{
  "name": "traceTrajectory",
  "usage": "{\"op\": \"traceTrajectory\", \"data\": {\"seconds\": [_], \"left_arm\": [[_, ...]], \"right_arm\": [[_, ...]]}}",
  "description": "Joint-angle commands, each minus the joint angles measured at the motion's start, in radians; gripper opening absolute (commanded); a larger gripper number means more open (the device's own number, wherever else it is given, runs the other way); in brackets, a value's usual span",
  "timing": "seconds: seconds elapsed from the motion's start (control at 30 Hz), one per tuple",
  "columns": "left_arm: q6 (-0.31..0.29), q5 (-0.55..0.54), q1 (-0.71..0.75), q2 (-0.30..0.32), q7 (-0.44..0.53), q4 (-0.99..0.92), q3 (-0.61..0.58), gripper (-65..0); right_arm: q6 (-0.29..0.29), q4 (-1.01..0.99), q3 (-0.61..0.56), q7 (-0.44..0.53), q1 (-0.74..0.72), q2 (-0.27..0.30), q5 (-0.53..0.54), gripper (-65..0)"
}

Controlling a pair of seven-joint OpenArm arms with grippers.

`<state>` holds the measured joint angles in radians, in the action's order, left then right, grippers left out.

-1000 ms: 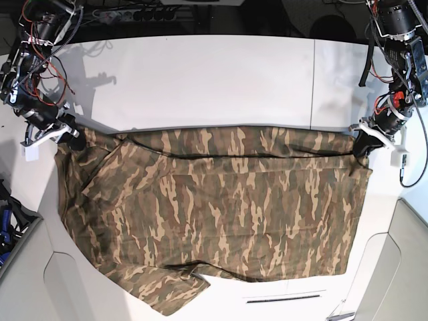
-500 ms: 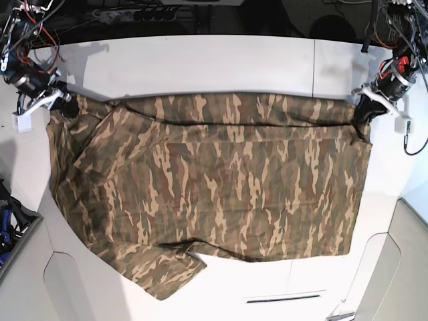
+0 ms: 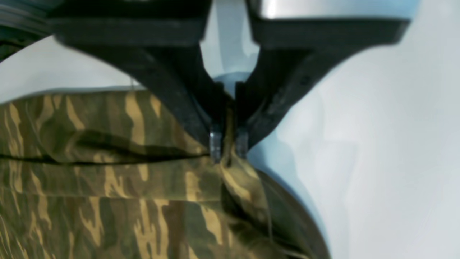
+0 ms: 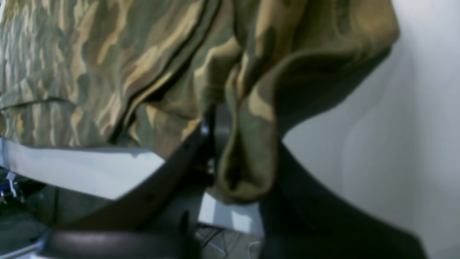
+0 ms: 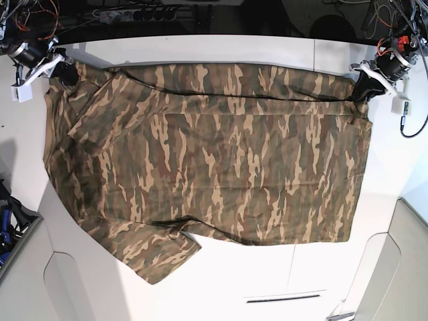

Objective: Fold the T-shirt properly
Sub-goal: 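Drag the held shoulders with both grippers, stretching the shirt flat, then open both grippers, release the shirt, and raise them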

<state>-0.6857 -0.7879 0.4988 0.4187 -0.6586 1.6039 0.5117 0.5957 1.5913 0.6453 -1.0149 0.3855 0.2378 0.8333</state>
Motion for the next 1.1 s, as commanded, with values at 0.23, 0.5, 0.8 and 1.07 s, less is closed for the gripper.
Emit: {"op": "traceTrajectory", "data": {"seconds": [0.23,0.5,0.8,1.07], "left_arm": [[-0.012,-0.044,0.023,0.019,-0.031,0.020,0.040,-65.0],[-0.012,-0.084,0.023,0.011,-0.060,0.020,0.040,-65.0],[-0.012,-0.084,0.023,0.005,-0.110,0.020,0.040,-52.3],[-0.012,-0.144,0.023,0.005,-0.125,0.020,0.112,-43.9]], "right_arm": [[0.006,0.020,0.113,-0.029,0.044,0.014,0.081,-65.0],[0.004,0.020,0.138,-0.034,0.044,0.014,0.078,-65.0],[0.003,0.020,0.138,-0.033,0.043,0.014,0.064,-35.0],[0.003,0.020,0.182,-0.029,0.036,0.014,0.065,-34.6]]}}
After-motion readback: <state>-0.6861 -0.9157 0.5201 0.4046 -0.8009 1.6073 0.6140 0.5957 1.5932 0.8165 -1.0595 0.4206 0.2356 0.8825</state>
